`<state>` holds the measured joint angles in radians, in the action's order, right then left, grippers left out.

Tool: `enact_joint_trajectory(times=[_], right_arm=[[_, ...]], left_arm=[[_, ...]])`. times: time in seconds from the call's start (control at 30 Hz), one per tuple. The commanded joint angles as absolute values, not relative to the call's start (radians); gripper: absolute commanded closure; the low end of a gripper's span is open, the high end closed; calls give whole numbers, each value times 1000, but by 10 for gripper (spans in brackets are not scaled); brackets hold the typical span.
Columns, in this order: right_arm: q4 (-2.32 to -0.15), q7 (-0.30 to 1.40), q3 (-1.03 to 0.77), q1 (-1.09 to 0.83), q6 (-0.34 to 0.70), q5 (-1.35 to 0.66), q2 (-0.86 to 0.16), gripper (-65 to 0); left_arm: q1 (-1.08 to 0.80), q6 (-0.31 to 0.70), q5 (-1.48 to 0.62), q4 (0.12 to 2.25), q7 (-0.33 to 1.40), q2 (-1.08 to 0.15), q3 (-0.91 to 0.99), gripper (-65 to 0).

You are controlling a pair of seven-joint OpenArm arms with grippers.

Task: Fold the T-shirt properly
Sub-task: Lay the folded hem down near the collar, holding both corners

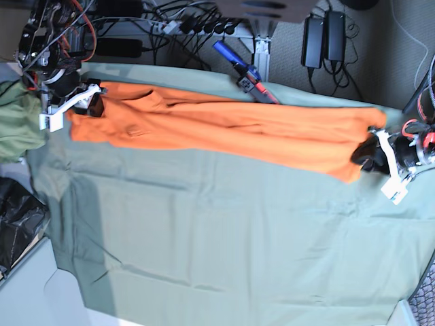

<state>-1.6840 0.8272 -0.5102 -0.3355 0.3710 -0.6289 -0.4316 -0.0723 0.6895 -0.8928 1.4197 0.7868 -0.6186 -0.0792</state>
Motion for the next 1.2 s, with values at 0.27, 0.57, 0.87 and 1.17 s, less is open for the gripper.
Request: enact_joint_trajectory(times=[0.27,0.57,0.87,1.17], right_arm=[[-1700,796,-520,-330,452,-636,-451,-443],[-1700,793,-520,-328,452,-636,-450,-443],[-1700,786,-520,-328,452,-636,-450,-443],[-1700,789,-520,-331,452,-636,-450,-443]], left_arm=[[-62,698,-1018,1435,876,-696,14,-381],[-190,698,-1283,1434,981,-717,73,-381],[-199,698,-1282,1433,945,-591,73,-381],[-197,698,-1121,1433,801,-522,73,-381]])
